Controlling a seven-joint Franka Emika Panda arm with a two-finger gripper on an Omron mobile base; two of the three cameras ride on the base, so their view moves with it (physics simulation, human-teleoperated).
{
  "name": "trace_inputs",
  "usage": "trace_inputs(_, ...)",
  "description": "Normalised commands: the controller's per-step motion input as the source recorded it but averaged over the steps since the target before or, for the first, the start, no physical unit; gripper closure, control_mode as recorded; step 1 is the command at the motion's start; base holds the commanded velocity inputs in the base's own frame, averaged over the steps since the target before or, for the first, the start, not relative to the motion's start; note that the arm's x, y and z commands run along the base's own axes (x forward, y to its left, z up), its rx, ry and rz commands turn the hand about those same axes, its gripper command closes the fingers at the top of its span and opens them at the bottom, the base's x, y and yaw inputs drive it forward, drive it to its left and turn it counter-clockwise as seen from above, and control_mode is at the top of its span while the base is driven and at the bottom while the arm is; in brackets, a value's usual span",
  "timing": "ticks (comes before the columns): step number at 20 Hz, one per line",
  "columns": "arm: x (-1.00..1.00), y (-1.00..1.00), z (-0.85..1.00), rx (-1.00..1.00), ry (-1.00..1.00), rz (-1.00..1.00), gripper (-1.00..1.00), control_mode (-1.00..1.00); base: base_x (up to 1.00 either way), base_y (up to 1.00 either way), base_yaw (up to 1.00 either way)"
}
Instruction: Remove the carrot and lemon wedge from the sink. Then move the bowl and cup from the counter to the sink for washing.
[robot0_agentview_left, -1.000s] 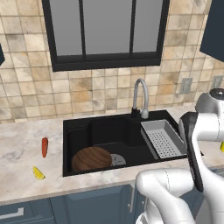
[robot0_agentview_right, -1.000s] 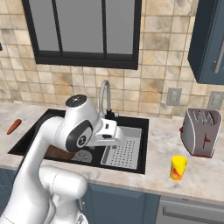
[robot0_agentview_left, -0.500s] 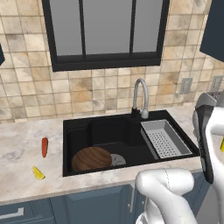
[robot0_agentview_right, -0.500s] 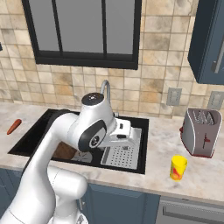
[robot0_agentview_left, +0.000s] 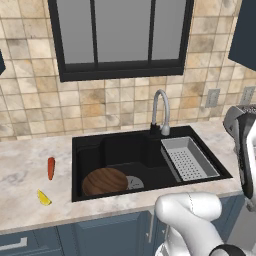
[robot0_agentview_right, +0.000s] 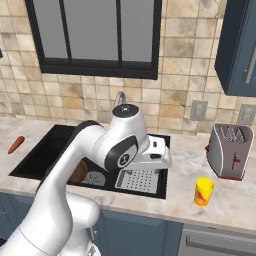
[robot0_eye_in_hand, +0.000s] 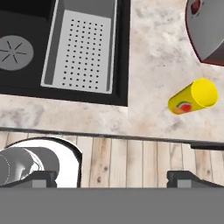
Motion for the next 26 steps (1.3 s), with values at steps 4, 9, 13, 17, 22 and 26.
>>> trace_inputs(4, 0.00, -0.27, 0.06, 0.00, 0.11, 0.00, -1.00, -1.00, 0.00, 0.00, 0.00)
trace_inputs(9, 0.00, -0.19, 0.02, 0.00, 0.07, 0.04, -1.00, -1.00, 0.00, 0.00, 0.00)
trace_inputs(13, 0.00, -0.20, 0.01, 0.00, 0.07, 0.07, -1.00, -1.00, 0.00, 0.00, 0.00)
trace_inputs(17, 0.00, -0.18, 0.00, 0.00, 0.00, 0.11, -1.00, -1.00, 0.00, 0.00, 0.00)
trace_inputs(22, 0.00, -0.21, 0.00, 0.00, 0.00, 0.12, -1.00, -1.00, 0.00, 0.00, 0.00)
trace_inputs(26, 0.00, -0.27, 0.00, 0.02, 0.02, 0.13, -1.00, -1.00, 0.00, 0.00, 0.00)
